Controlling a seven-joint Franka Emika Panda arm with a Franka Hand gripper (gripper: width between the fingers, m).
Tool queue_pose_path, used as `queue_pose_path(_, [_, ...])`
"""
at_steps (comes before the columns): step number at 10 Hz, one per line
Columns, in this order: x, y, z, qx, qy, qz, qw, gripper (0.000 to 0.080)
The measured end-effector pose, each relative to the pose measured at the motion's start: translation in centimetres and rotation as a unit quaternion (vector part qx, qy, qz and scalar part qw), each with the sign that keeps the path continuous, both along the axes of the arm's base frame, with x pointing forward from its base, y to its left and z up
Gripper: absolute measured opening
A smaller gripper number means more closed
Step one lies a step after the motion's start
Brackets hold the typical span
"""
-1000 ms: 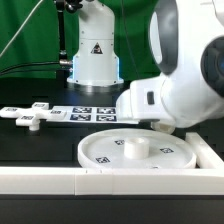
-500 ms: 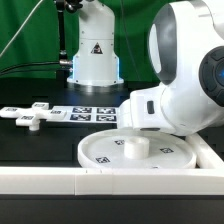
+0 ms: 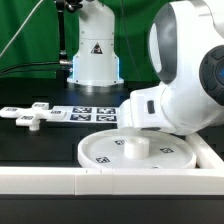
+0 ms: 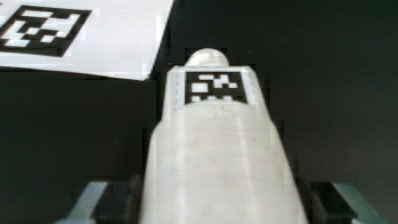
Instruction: Assemble round table
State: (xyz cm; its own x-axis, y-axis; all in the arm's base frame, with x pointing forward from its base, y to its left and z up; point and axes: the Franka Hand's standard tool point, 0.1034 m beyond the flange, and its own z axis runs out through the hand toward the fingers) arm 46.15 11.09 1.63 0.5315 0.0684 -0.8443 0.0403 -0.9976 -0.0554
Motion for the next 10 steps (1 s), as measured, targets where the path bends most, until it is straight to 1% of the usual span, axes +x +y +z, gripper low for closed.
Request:
queue_pose_path(1, [0.3,-0.1,0.9,0.002,-0.002,0.001,1.000,0.0406])
queue_pose_path(2, [0.5,-0.2,2.1,0.007,0.001,0.005,1.000,0.0406])
queue_pose_path(3, [0.8,-0.5,3.9,0.015,0.005,0.010,1.000,0.0406])
queue_pose_path(4, [1.3,-0.9,5.2,0.024,0.006,0.014,1.000,0.0407])
queue_pose_path(5, [1.9,-1.1,6.0,0.030,0.000,0.015,0.999,0.0407])
queue_pose_path(6, [2.3,-0.9,5.3,0.031,-0.020,0.014,0.999,0.0407])
queue_pose_path(7, [2.1,-0.9,5.3,0.031,-0.017,0.014,0.999,0.0407])
queue_pose_path(8, [2.8,-0.8,5.1,0.032,-0.037,0.013,0.999,0.0407])
queue_pose_path(9, [4.0,-0.7,4.9,0.035,-0.098,0.009,0.995,0.0407])
queue_pose_path(10, [4.2,-1.4,5.1,0.051,-0.130,0.018,0.990,0.0407])
